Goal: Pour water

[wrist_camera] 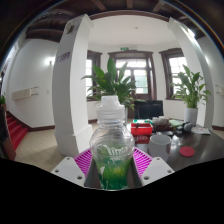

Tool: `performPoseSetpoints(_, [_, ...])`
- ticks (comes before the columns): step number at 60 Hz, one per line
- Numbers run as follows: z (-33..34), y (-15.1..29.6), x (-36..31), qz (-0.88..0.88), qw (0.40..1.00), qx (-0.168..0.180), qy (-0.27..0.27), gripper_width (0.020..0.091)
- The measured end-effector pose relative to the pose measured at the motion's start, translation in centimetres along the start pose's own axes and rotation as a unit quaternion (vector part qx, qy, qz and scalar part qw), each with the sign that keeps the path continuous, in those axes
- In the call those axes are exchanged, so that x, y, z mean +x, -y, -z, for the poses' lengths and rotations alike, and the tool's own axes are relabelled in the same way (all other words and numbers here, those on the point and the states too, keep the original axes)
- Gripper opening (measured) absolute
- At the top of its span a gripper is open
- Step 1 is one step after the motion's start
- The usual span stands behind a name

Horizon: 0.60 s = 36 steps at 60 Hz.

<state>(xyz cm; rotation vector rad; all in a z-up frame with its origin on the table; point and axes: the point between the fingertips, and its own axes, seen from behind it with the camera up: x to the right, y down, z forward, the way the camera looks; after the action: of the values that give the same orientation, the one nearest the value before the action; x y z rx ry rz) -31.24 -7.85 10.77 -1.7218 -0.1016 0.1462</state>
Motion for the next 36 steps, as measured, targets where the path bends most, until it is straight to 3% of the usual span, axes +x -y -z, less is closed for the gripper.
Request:
performPoseSetpoints(12, [-0.4, 0.9, 0.5, 0.018, 1.000, 0.016, 0.000, 0.0382])
performPoseSetpoints(29, [-1.6, 0.5, 1.5, -0.018, 1.000, 0.013, -0.019, 0.0378])
performPoseSetpoints(36, [-4.2, 3.2, -1.1, -0.125, 0.992, 0.016, -0.016, 0.0379])
